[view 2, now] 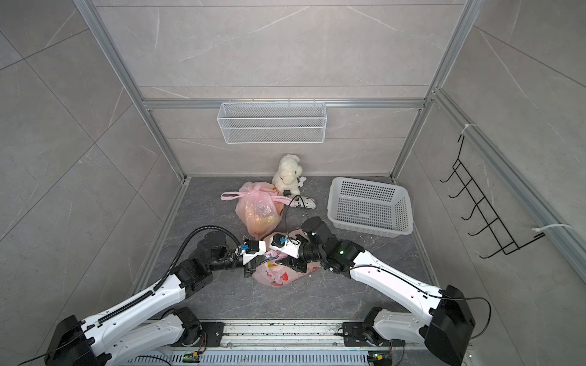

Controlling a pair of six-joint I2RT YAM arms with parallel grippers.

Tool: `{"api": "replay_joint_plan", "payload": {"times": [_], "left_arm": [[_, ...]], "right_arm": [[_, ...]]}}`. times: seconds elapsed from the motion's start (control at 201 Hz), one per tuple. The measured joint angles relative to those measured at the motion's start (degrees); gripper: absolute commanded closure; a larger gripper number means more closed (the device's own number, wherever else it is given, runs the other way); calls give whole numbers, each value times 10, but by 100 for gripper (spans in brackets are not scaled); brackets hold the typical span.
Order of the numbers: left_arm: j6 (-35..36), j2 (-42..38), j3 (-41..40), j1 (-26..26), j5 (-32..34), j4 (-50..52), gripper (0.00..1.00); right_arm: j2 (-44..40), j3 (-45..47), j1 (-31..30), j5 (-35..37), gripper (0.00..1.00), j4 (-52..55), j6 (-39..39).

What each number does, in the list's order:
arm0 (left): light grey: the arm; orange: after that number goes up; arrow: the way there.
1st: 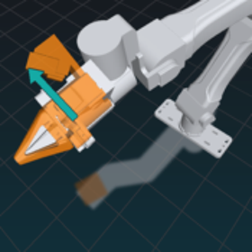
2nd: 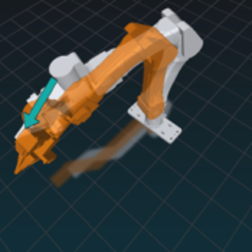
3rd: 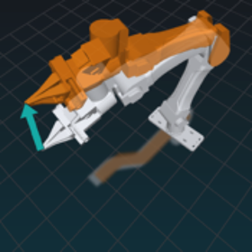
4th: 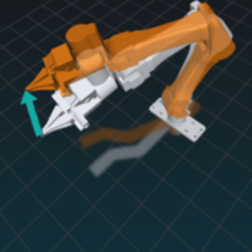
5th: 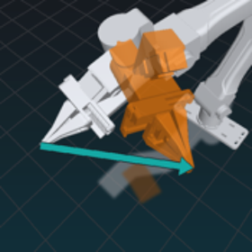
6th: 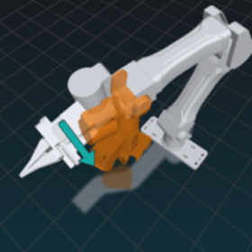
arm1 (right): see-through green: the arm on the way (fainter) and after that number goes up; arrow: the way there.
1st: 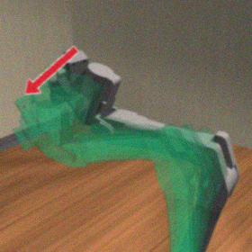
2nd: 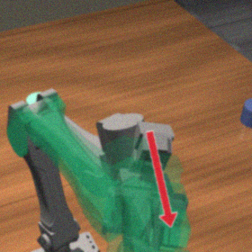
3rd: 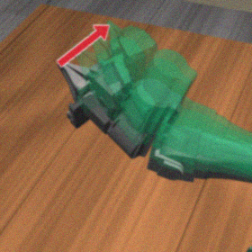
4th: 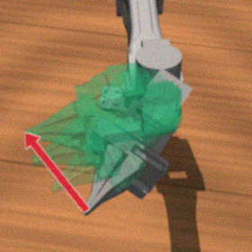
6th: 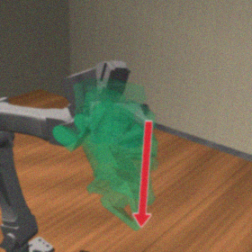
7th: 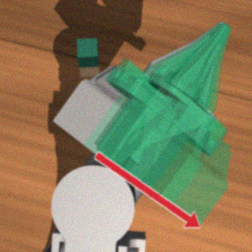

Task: Place the banana into a plastic bag & tie a knot
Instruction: Cross the plastic bag at the center of the board.

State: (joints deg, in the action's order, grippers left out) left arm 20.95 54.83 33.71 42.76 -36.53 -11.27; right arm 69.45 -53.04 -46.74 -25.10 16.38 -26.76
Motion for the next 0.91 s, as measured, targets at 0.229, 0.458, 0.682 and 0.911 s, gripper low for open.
{"api": "replay_joint_plan", "payload": {"times": [0.229,0.458,0.682,0.911], "left_arm": [[-8,4,0,-1,12,-16,91],[-25,0,0,-2,39,-25,66],[-32,-13,-13,-2,88,-33,56],[-38,24,-9,-2,116,-35,70]], "right_arm": [[-2,7,-3,13,95,-22,19],[-24,21,-4,49,100,-42,37],[-52,25,-4,76,100,-47,47],[-54,27,-6,83,100,-47,48]]}}
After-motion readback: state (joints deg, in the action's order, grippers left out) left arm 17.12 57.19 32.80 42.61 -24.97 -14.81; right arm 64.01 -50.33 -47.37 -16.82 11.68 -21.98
